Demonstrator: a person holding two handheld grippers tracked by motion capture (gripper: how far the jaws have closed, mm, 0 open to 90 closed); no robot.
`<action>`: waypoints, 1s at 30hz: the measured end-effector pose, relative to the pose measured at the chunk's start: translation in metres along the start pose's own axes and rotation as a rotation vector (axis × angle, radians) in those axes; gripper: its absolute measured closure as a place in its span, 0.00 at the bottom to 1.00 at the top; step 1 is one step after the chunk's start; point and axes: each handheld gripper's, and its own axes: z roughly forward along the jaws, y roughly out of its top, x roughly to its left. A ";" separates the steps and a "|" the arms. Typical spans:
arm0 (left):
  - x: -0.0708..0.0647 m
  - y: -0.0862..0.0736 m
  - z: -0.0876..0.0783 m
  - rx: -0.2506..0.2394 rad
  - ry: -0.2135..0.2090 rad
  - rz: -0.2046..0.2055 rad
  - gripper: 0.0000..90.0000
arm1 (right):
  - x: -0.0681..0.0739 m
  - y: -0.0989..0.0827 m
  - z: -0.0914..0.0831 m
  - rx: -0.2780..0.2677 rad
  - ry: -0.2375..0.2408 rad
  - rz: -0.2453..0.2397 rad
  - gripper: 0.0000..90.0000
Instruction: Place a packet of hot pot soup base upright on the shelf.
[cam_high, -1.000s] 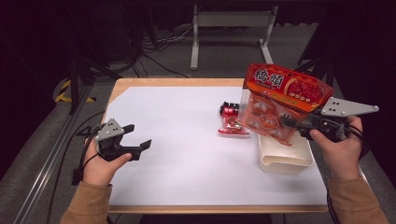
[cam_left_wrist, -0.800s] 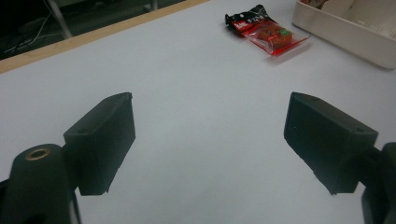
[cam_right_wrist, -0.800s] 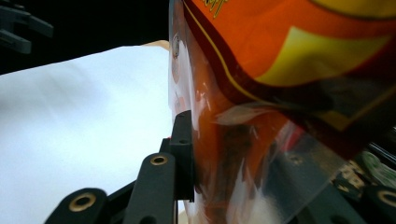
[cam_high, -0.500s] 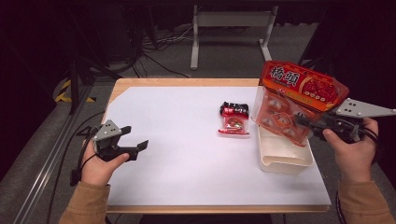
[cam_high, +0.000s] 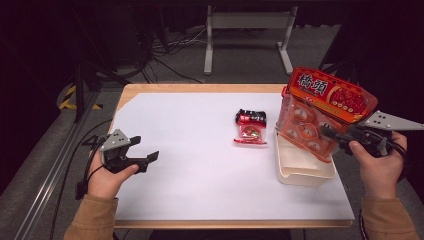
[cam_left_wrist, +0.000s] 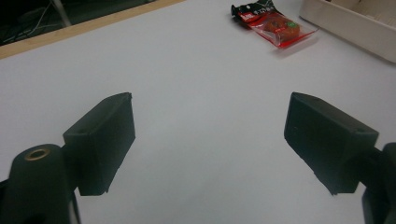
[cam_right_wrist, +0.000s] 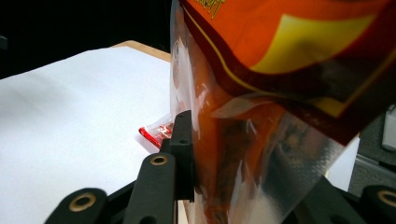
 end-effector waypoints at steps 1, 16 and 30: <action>0.000 0.000 0.000 0.000 0.000 0.000 0.19 | 0.000 0.000 0.000 0.000 0.000 0.000 0.78; 0.000 -0.001 0.001 -0.004 -0.008 -0.006 0.19 | -0.005 -0.019 0.012 0.025 -0.015 0.037 0.78; 0.001 -0.002 0.001 -0.003 -0.008 -0.011 0.19 | -0.009 -0.032 0.017 0.034 -0.024 0.069 0.78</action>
